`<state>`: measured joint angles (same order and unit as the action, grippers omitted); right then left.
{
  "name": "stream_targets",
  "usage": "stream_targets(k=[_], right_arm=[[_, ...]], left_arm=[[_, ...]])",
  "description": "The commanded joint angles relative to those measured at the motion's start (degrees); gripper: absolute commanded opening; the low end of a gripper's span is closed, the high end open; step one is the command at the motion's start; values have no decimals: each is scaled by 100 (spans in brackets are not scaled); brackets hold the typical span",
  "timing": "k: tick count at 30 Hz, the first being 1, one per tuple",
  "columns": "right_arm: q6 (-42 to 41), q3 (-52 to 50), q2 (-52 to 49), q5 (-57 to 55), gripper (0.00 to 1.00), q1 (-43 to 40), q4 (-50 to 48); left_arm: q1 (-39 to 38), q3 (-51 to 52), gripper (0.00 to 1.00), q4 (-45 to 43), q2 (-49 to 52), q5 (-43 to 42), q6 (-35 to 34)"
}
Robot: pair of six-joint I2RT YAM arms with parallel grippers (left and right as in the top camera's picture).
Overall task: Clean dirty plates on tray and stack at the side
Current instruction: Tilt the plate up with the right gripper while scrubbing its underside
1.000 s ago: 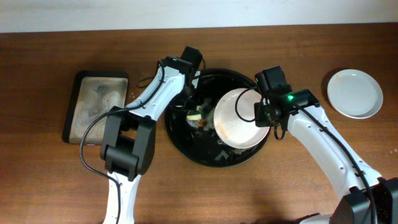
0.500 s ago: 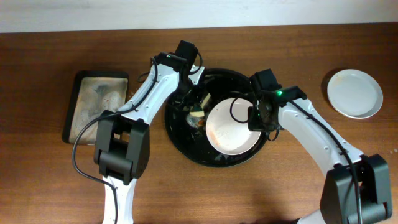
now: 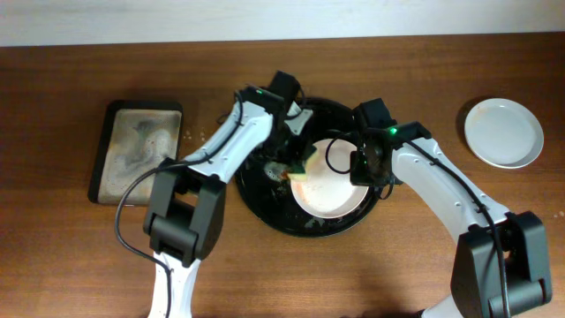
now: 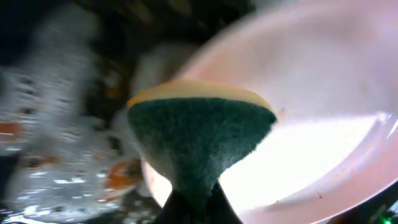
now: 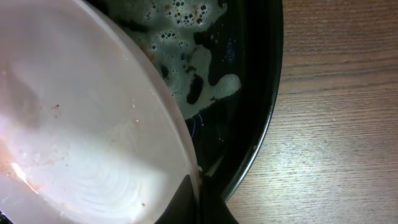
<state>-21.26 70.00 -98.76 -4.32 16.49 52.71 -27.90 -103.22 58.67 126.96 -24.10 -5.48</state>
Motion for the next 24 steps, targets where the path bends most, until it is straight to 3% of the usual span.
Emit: stream_targets(k=[1,5,16,24], right_arm=[[-72,131,-37,68,4,-7,2],[-179,131,-37,68,4,-7,0],[-177,131,-37,70,4,-7,9],[-177,131,-35,70,4,-7,26]], left_arm=[[-168,166,0,11,-184,118,-81],[-251,181,0,-13,-184,275,-289],[-1034,199,0,-339,-129,2579,-992],[-975,227,0,-284,-129,3342,-1182]])
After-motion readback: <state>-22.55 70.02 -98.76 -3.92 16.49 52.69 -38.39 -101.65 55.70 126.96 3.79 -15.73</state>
